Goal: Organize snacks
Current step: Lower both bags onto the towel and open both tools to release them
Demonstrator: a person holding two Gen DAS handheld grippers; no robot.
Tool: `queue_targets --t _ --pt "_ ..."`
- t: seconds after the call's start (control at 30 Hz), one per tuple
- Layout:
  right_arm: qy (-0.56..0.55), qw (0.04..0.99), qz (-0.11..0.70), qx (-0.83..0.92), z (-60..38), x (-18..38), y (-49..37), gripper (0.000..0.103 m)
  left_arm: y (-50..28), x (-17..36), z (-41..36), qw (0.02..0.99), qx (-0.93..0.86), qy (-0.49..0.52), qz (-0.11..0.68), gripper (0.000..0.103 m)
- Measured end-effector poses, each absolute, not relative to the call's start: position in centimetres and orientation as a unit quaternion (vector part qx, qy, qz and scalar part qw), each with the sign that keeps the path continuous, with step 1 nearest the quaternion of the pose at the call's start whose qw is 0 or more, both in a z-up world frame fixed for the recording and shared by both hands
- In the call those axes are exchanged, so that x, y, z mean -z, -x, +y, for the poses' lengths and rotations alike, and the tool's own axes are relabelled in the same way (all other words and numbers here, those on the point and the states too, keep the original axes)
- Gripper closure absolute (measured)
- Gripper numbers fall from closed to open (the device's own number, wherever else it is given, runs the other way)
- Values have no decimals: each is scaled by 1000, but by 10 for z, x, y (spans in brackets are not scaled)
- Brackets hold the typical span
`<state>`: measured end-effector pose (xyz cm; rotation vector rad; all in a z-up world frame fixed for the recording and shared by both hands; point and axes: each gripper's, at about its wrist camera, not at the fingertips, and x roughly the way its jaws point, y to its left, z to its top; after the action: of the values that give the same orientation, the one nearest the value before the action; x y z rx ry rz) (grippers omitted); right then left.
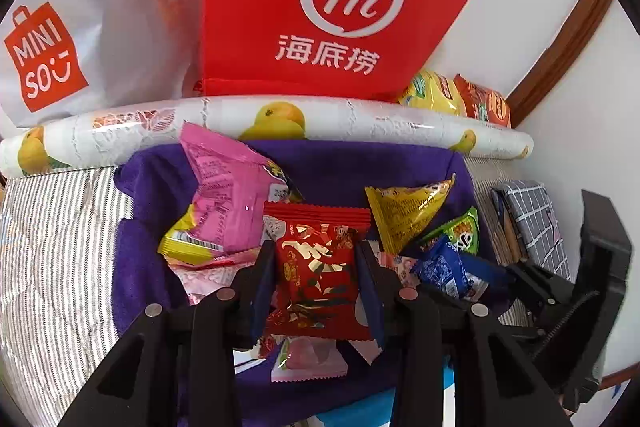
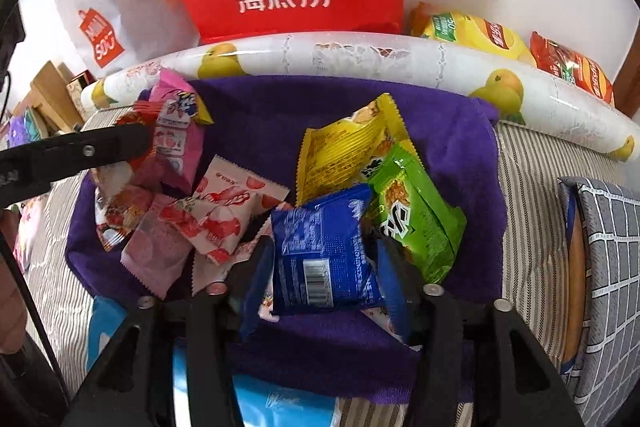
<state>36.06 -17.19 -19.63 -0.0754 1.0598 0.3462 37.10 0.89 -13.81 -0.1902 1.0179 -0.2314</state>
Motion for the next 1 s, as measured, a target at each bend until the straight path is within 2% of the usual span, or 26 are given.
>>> queue_targets --t 0.37,1.0 --pt "23 873 453 -177 -185 170 -349 41 -375 153 -9 848 125 78 508 66" --pt "-10 880 455 -139 -196 178 -355 41 -381 173 -17 834 128 66 533 64"
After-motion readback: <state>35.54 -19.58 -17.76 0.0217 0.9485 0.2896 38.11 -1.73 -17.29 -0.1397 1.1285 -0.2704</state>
